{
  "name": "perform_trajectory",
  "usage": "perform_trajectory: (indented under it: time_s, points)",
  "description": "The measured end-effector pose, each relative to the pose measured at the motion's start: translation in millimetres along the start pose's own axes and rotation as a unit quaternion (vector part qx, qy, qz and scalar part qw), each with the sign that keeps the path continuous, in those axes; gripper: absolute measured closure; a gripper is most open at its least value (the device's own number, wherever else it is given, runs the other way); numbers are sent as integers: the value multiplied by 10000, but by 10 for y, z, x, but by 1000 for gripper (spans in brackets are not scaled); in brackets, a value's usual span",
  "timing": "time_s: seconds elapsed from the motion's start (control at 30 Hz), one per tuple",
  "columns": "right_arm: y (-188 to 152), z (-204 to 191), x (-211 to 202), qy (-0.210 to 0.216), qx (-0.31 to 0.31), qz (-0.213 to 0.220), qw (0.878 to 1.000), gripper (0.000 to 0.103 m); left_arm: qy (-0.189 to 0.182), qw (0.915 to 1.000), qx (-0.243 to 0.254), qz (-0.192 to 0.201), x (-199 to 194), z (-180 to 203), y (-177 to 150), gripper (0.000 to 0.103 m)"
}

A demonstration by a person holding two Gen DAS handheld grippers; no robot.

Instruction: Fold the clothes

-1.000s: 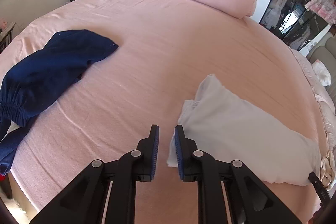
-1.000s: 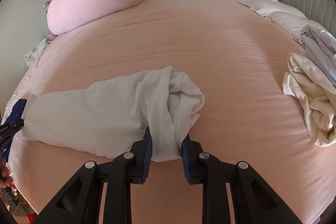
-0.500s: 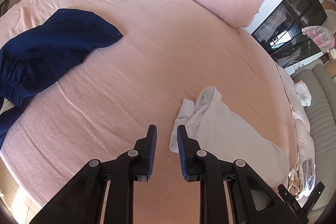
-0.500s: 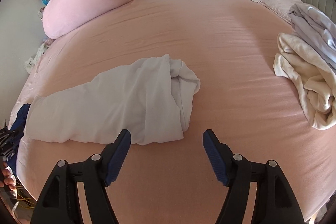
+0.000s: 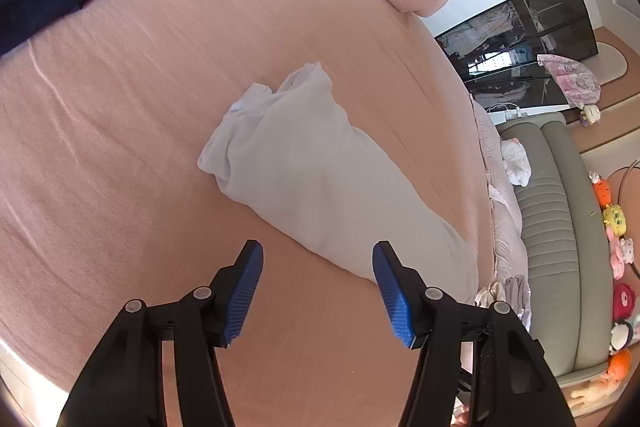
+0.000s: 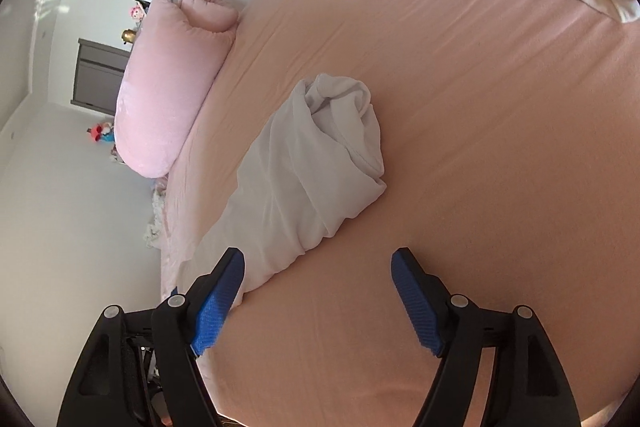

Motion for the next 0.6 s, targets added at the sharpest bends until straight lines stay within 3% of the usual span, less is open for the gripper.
perform_trajectory:
  time_s: [0.1, 0.23, 0.33, 0.43, 0.6]
  points:
    - [-10, 32, -10, 298, 354, 75, 9989, 24, -244, 9992, -166, -266, 52, 27, -79, 36]
    - [12, 39, 22, 485, 524, 139, 9974, 17, -836, 9917, -570, -794, 180, 52, -176, 35]
    - [48, 24, 75, 499, 472, 165, 9975, 12, -979, 9892, -762, -776, 216, 44, -159, 34]
    - [83, 8, 127, 514, 419, 190, 9976, 1, -1082, 9888, -808, -639, 193, 53, -154, 24]
    - [142, -18, 215, 539, 332, 233, 9977, 0, -1100, 9894, -799, -504, 236, 85, -68, 20]
Point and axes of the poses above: each gripper's, at about its wrist camera, not at the fingertips, and x roughly the way its jaws point, z to its right, y to its top, the point moved 8 cm from there along x, roughly the way its jaws point, and after that the axes turned 13 degrees about y, right-handed, at the moved point
